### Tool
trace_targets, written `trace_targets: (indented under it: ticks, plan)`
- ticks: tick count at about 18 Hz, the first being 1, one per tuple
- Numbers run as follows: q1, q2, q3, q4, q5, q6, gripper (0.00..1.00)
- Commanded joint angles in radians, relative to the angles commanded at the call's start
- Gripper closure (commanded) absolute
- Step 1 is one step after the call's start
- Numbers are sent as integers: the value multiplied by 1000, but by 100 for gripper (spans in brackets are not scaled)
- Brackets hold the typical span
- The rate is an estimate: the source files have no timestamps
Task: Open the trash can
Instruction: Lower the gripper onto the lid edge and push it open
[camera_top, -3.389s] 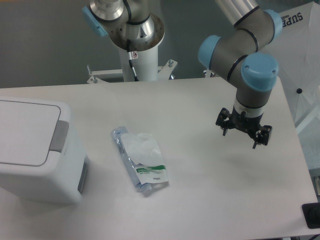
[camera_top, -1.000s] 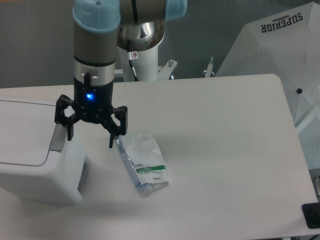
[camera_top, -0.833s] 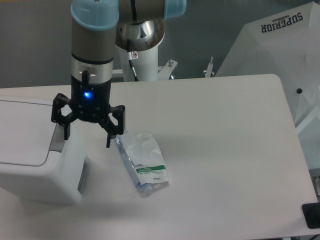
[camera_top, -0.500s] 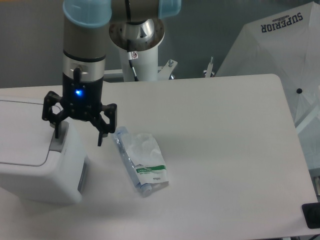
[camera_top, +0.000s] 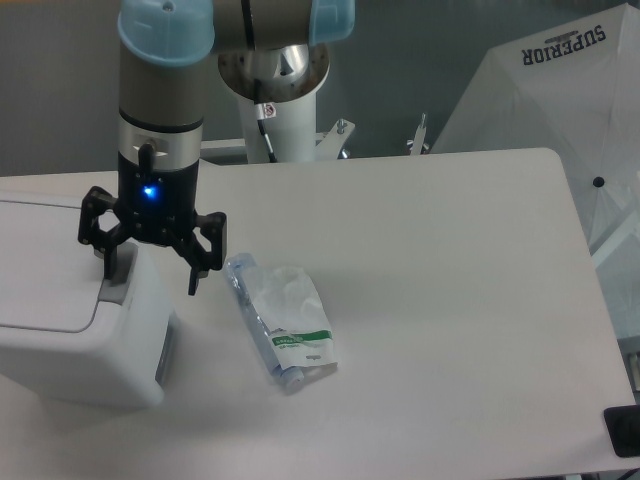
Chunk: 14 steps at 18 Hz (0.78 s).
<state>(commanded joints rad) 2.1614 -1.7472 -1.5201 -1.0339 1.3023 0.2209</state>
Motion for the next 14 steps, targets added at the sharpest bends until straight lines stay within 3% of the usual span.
trace_targets:
  ticks: [14]
  plan:
    - [2,-2,3,0,-3,0,0]
